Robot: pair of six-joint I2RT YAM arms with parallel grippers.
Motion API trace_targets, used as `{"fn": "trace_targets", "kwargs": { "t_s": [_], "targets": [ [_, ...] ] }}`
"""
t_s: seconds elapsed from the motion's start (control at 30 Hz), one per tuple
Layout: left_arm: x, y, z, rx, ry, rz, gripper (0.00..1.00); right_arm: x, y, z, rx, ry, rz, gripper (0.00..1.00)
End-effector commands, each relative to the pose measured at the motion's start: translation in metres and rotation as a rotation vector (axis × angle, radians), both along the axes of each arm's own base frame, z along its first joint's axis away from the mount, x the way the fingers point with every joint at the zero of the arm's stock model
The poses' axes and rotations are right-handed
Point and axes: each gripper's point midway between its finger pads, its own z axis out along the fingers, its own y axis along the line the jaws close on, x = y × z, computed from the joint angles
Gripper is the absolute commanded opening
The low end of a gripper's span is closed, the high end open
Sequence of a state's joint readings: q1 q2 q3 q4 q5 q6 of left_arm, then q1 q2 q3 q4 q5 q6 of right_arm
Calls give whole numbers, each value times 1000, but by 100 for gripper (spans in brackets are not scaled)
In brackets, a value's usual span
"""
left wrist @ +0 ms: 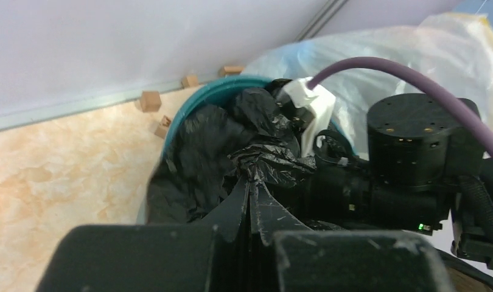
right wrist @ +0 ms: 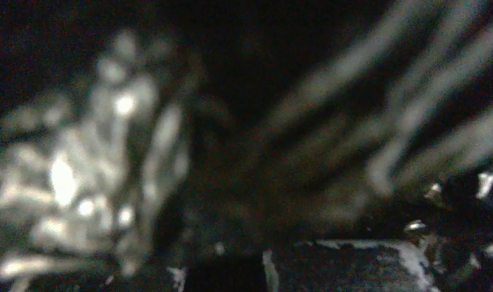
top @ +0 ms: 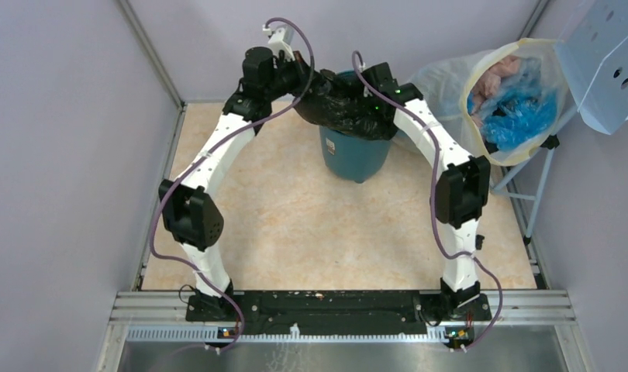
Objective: Put the trash bags into the trash bin
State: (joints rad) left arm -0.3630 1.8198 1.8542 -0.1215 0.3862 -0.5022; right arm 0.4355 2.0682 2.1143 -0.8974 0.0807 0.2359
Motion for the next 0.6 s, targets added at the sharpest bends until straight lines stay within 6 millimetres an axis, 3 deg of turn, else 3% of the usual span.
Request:
{"fn": "trace_targets", "kwargs": {
  "t_s": [0.0, 0.1, 0.23, 0.37, 0.57],
  "targets": [
    [2, -24, -17, 7, 5, -77, 0, 13, -7, -14, -41, -12, -32, 0],
    [7, -28, -28, 23, 27, -89, 0, 12, -3, 5, -21, -29, -6, 0],
    [12, -27, -23, 53, 9, -81, 0, 5, -2, 75, 44, -146, 16, 0],
    [10, -25, -1, 37, -31, -73, 0, -13, -14, 131, 89, -249, 12, 0],
    [-1, -16, 43, 3, -95, -51, 0, -26, -55, 171, 181, -290, -30, 0]
  ]
}}
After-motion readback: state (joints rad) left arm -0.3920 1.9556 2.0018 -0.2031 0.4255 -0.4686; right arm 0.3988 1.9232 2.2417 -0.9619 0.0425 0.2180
